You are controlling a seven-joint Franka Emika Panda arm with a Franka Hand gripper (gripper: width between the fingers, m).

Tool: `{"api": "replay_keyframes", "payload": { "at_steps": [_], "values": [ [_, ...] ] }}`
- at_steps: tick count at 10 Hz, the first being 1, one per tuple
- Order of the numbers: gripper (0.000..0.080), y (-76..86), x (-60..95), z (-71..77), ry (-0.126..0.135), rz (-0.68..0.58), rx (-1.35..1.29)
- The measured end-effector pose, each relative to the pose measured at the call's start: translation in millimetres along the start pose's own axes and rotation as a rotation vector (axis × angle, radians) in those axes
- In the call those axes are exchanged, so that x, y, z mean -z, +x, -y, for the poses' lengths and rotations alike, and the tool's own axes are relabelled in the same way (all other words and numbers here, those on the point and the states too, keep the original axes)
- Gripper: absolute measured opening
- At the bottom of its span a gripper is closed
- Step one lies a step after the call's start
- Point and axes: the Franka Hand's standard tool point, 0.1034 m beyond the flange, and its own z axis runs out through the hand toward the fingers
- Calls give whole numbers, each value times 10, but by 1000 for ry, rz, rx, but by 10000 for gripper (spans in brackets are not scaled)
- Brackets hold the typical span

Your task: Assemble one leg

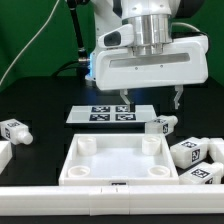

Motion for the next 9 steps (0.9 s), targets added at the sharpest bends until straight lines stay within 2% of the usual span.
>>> {"api": "replay_keyframes", "payload": {
  "at_steps": [3,4,5,9],
  "values": [
    [649,-21,-12,-29,6,20,-197],
    [649,-11,-23,-62,2,76,-371],
    [649,28,-20,-29,-4,107,-469],
    [649,38,-38,-42,-4,124,-475]
  ]
}}
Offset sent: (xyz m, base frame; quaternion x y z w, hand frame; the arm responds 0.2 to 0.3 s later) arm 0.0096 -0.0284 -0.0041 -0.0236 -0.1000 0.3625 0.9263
